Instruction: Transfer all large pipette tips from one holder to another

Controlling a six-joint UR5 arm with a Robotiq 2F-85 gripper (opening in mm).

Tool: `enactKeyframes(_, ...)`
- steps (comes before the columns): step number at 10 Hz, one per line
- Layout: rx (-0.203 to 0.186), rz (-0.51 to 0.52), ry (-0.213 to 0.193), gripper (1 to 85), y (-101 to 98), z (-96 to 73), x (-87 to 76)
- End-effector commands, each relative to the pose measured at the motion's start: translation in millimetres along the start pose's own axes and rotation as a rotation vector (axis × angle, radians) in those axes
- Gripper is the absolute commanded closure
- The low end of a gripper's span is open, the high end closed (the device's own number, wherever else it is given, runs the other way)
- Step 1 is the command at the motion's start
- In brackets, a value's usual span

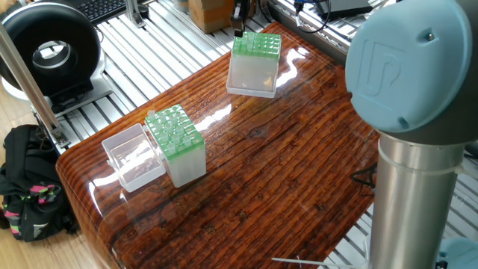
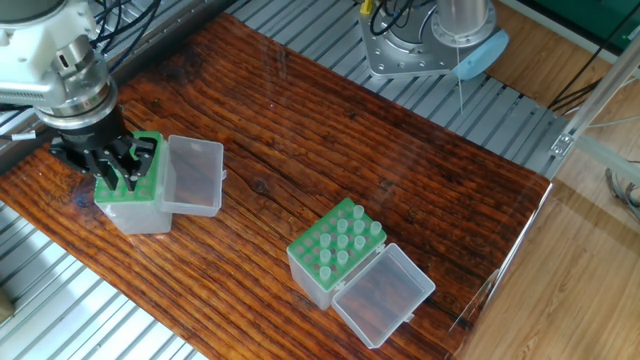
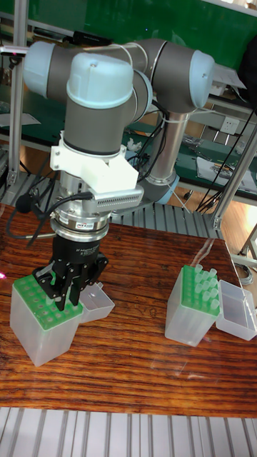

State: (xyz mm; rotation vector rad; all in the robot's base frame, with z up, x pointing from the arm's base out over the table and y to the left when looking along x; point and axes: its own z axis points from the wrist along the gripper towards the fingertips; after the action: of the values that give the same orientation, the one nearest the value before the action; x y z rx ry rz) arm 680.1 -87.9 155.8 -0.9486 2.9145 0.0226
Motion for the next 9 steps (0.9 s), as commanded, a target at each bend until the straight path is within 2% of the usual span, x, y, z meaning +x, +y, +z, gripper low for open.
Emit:
enactKeyframes(1,-0.009,0.001,-0.001,56.0,4.7,-15.2,-4.8)
enactKeyframes(3,-0.002,0.000,0.004,56.0,2.3,-17.8,-8.2)
enactKeyframes(4,0.010,-0.003,0.000,56.3,-3.3,-10.2,-8.0)
enactKeyframes(6,0.005,-0.008,-0.017,56.7,-4.5,2.4,-5.5)
enactKeyframes(9,0.011,-0.015,-0.014,56.7,-5.9,6.3,-3.9)
